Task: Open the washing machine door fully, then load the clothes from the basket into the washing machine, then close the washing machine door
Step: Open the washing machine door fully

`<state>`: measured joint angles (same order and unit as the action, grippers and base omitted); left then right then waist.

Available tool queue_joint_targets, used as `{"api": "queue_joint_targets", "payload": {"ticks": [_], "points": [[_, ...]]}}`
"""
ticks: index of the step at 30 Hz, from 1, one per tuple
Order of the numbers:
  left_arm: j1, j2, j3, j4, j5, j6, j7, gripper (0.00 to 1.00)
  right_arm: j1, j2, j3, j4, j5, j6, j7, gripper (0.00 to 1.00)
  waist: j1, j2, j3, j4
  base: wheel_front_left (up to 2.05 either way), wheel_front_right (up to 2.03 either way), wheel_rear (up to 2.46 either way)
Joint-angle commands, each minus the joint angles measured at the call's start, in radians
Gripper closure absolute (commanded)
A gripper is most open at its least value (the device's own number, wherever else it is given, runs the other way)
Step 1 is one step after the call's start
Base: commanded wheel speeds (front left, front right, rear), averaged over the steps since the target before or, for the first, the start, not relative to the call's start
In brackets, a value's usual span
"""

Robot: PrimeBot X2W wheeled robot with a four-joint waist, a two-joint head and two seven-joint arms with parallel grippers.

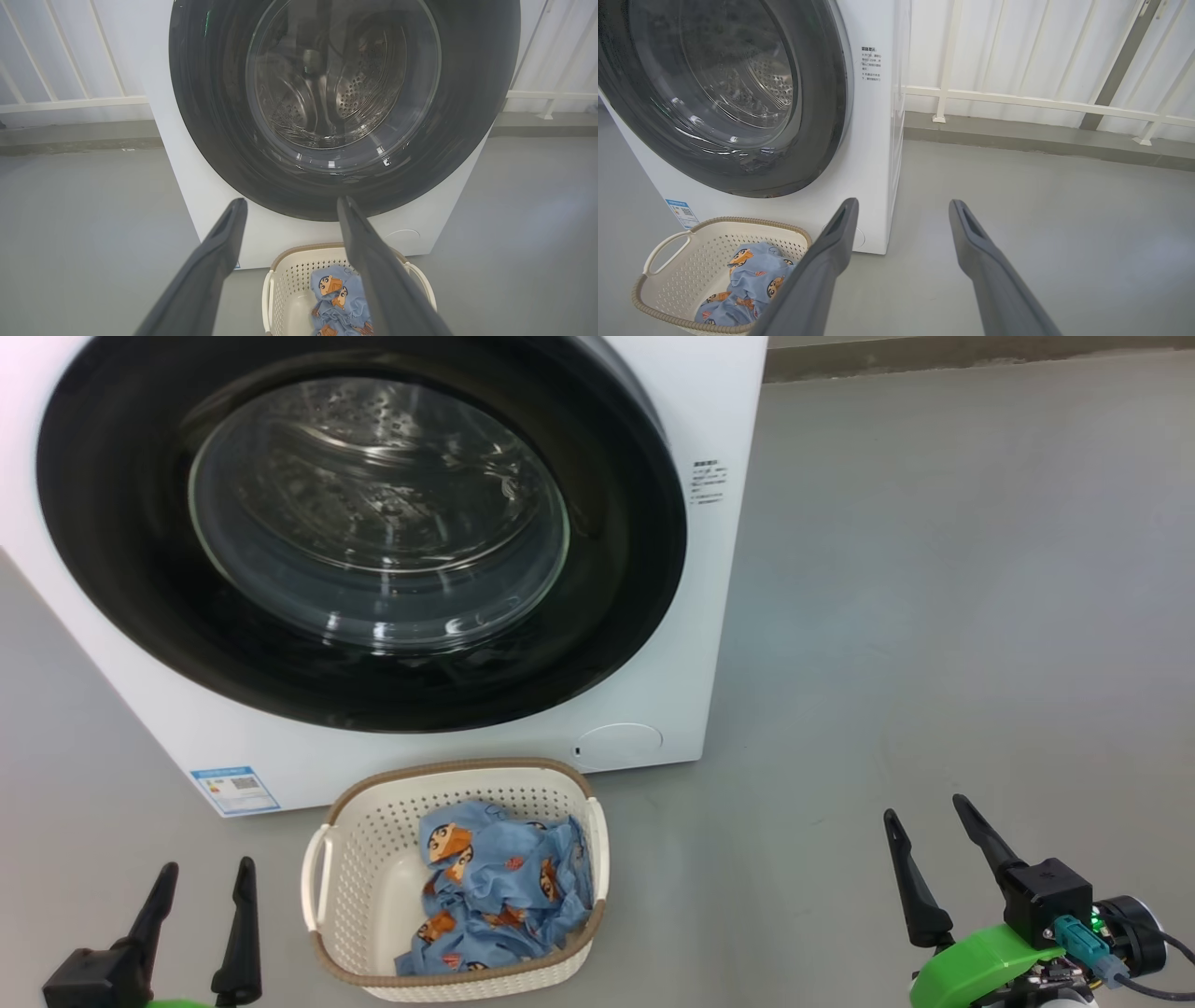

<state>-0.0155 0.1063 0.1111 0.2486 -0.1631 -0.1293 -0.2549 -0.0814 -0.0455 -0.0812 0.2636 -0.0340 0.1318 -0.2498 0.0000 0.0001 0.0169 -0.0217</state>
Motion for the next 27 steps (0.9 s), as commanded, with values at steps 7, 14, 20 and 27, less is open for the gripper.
{"api": "queue_joint_targets", "payload": {"ticks": [7,14,20,27], "points": [[-0.021,0.021,0.033,-0.031,-0.004,-0.001,-0.007,0.00,-0.014,-0.005,0.024,-0.026,0.000,-0.001,-0.012,0.00,0.0000,-0.0001,-0.003,0.000,0.22,0.22,-0.43],[-0.022,0.020,0.033,-0.032,-0.002,-0.001,-0.007,0.00,-0.017,-0.005,0.025,-0.027,0.002,-0.001,-0.012,0.00,0.0000,-0.0001,-0.003,0.002,0.00,0.00,0.00],[-0.023,0.022,0.032,-0.029,-0.003,-0.001,-0.007,0.00,-0.016,-0.005,0.027,-0.029,0.003,-0.001,-0.012,0.00,0.0000,-0.0001,-0.004,0.002,0.00,0.00,0.00],[-0.020,0.024,0.033,-0.027,-0.005,-0.001,-0.007,0.00,-0.014,-0.005,0.029,-0.030,0.004,-0.001,-0.012,0.34,0.0000,-0.0001,-0.006,0.001,0.00,0.00,0.00]]}}
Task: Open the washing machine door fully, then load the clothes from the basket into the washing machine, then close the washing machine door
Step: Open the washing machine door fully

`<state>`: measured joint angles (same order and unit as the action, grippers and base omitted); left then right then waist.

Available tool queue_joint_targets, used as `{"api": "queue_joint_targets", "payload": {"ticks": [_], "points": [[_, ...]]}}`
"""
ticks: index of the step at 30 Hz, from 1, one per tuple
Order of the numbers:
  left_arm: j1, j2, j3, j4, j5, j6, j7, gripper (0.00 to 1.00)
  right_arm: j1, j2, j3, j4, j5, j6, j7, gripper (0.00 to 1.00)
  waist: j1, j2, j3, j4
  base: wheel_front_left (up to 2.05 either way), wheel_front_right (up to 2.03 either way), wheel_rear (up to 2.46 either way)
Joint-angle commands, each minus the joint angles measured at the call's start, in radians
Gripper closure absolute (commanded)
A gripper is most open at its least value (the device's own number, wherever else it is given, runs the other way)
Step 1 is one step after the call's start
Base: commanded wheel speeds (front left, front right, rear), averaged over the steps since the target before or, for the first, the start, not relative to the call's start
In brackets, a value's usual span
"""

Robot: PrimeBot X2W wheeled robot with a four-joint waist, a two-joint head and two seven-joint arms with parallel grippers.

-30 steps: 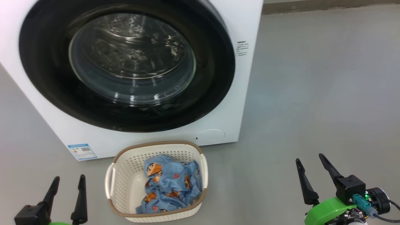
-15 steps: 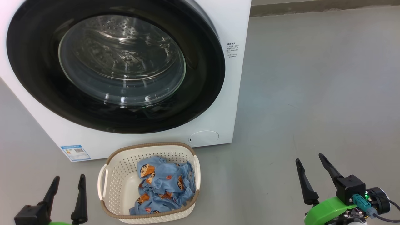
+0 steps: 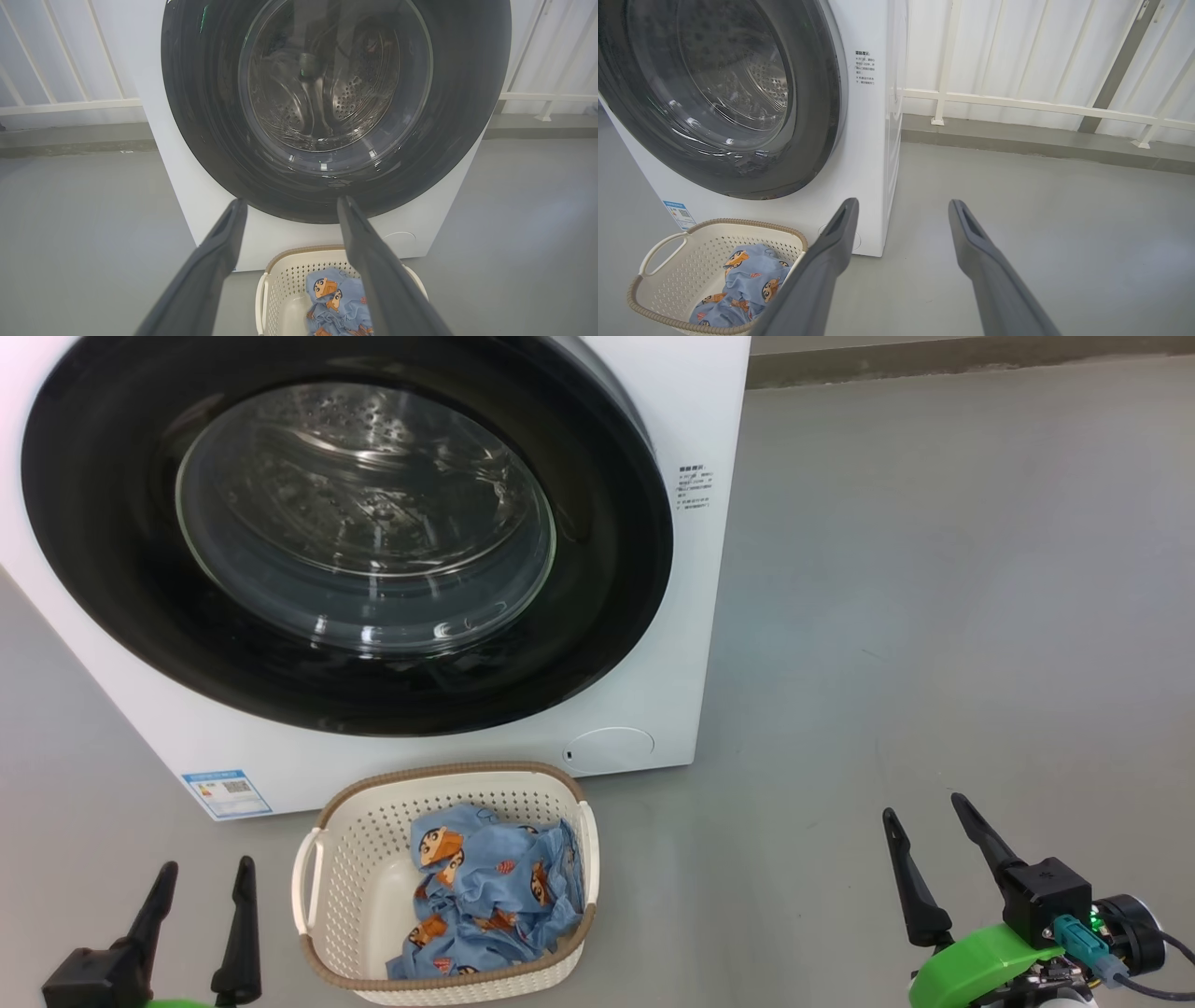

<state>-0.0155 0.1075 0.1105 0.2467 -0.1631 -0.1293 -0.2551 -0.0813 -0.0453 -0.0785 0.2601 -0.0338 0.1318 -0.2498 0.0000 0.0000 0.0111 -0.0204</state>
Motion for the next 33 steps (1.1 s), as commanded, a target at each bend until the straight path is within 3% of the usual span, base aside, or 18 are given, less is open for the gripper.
{"api": "queue_joint_targets", "payload": {"ticks": [1,2,3,26,33], "points": [[-0.019,0.021,0.033,-0.028,-0.003,-0.001,-0.007,0.00,-0.013,-0.005,0.026,-0.026,0.005,-0.001,-0.012,0.59,0.0000,0.0000,0.000,0.000,0.00,0.00,0.00],[-0.016,0.018,0.033,-0.031,0.000,-0.001,-0.007,0.00,-0.013,-0.005,0.026,-0.026,0.006,-0.001,-0.012,0.75,0.0000,0.0000,-0.001,0.000,0.00,0.00,0.00],[-0.015,0.016,0.034,-0.032,0.001,-0.001,-0.007,0.00,-0.012,-0.005,0.027,-0.026,0.007,-0.001,-0.012,1.00,0.0000,0.0000,-0.001,0.000,0.00,0.00,0.00],[-0.014,0.018,0.044,-0.034,-0.003,-0.001,-0.007,0.00,-0.013,-0.005,0.028,-0.045,0.054,-0.001,-0.012,1.00,0.0000,0.0000,0.009,0.004,0.00,0.00,0.00],[-0.015,0.018,0.043,-0.035,-0.007,-0.001,-0.007,0.00,-0.020,-0.005,-0.012,-0.053,0.169,-0.001,-0.012,1.00,0.0000,0.0000,0.016,0.009,0.00,0.00,0.00]]}}
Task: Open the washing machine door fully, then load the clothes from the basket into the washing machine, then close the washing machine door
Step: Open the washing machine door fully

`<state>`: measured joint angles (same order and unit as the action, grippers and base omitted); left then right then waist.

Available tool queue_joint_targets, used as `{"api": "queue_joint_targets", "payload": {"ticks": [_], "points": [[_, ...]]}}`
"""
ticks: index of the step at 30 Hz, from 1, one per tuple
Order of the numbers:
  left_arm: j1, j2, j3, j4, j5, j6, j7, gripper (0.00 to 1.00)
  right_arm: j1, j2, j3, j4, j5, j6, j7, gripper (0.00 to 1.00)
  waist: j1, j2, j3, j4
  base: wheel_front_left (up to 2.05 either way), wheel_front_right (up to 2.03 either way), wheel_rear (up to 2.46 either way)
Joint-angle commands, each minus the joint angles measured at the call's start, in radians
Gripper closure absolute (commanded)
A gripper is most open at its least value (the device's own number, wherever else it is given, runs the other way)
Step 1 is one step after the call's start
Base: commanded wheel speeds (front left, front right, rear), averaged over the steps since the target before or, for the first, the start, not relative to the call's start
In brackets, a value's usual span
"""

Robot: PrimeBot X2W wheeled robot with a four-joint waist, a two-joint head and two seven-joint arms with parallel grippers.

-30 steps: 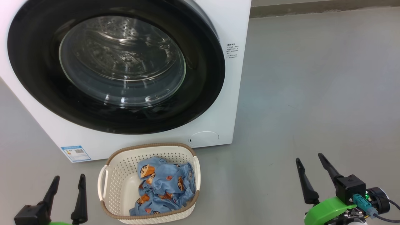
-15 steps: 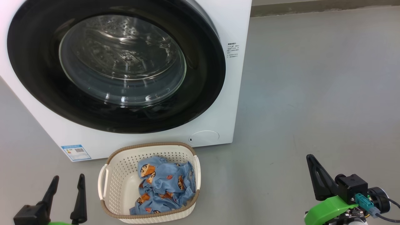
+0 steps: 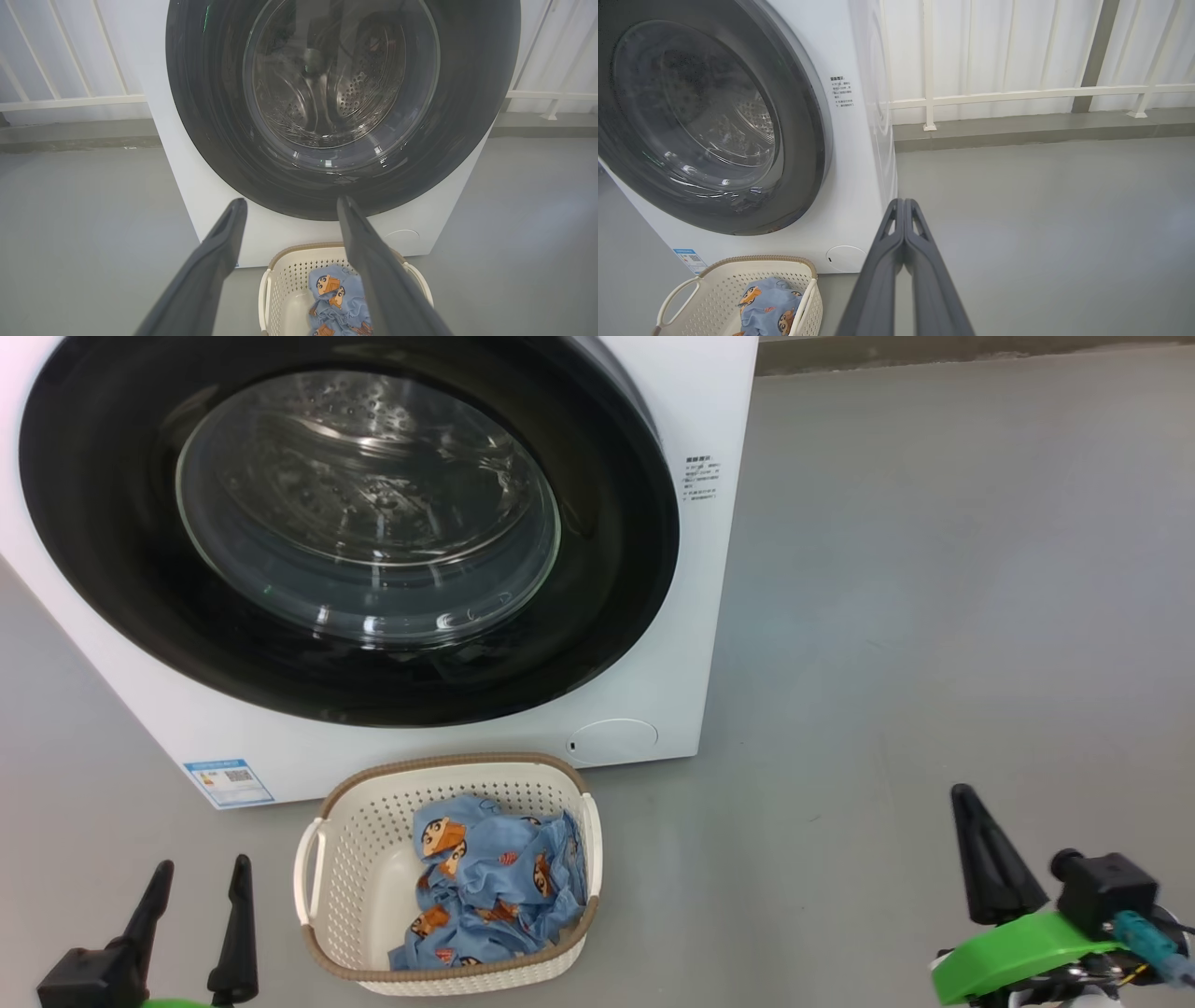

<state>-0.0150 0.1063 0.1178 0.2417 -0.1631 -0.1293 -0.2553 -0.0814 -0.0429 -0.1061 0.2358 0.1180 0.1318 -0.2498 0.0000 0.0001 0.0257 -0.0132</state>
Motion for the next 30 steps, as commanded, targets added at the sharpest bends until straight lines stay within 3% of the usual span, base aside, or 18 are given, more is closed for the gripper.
{"api": "queue_joint_targets", "payload": {"ticks": [1,6,16,22,30], "points": [[-0.016,0.020,0.036,-0.030,-0.007,-0.001,-0.006,0.00,-0.020,-0.007,0.016,-0.028,0.017,-0.001,-0.012,1.00,0.0000,-0.0001,0.001,0.002,0.00,0.00,0.00],[-0.019,0.023,0.036,-0.033,-0.011,-0.001,-0.006,0.00,-0.042,-0.007,-0.047,-0.037,0.162,-0.001,-0.012,1.00,0.0000,-0.0001,0.014,0.009,0.00,0.00,0.00],[-0.040,0.043,0.028,-0.051,-0.034,-0.001,-0.006,0.00,-0.185,-0.007,-0.267,0.046,0.685,-0.001,-0.012,1.00,0.0000,-0.0001,0.092,0.032,0.00,0.00,0.00],[-0.081,0.082,0.011,-0.062,-0.064,-0.001,-0.006,0.00,-0.301,-0.007,-0.347,0.106,0.865,-0.001,-0.012,1.00,0.0000,-0.0001,0.176,0.053,0.00,0.00,0.00],[-0.123,0.117,0.015,-0.076,-0.103,-0.001,-0.006,0.00,-0.431,-0.007,-0.344,0.113,1.050,-0.001,-0.012,1.00,0.0000,-0.0001,0.286,0.071,0.00,0.00,0.00]]}}
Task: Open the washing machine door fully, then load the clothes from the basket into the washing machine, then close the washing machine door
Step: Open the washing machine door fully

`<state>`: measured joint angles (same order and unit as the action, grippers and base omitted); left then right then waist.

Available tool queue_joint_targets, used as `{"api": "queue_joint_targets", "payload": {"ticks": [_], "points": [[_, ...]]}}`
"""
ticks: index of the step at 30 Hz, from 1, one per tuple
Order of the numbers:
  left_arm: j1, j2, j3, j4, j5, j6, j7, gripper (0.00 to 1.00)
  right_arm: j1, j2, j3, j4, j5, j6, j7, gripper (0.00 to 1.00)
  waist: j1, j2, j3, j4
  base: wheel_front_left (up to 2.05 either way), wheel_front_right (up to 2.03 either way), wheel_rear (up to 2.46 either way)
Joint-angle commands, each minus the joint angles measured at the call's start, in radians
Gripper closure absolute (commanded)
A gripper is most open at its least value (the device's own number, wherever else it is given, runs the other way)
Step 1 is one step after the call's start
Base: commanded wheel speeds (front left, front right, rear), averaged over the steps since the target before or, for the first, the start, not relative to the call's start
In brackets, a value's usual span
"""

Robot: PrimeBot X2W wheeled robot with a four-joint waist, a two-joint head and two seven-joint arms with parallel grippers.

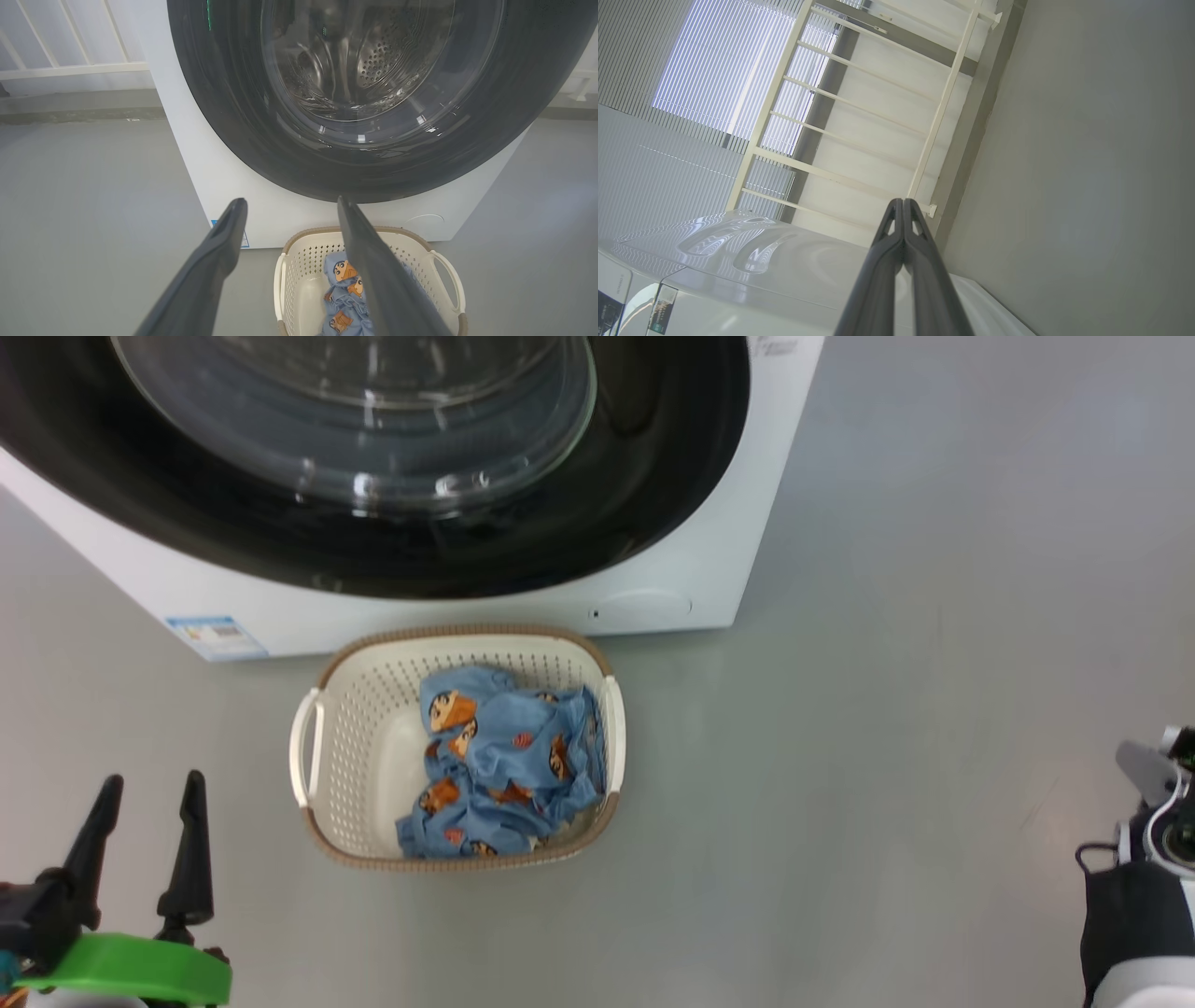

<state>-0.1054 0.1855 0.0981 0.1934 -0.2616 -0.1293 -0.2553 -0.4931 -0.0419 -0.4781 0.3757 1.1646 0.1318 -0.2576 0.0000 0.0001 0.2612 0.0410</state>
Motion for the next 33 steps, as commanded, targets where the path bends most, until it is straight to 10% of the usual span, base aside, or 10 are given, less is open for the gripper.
{"api": "queue_joint_targets", "payload": {"ticks": [1,33], "points": [[-0.036,0.039,0.032,-0.028,-0.008,-0.001,-0.006,0.00,-0.031,-0.008,0.031,-0.027,0.021,-0.001,-0.004,1.00,0.0000,-0.0001,0.062,0.020,0.00,0.00,0.00],[-0.102,0.092,0.015,-0.053,-0.056,-0.001,-0.006,0.00,-0.395,-0.168,0.476,-0.071,0.305,-0.001,0.103,1.00,0.0000,-0.0001,0.278,0.087,0.00,0.00,0.00]]}}
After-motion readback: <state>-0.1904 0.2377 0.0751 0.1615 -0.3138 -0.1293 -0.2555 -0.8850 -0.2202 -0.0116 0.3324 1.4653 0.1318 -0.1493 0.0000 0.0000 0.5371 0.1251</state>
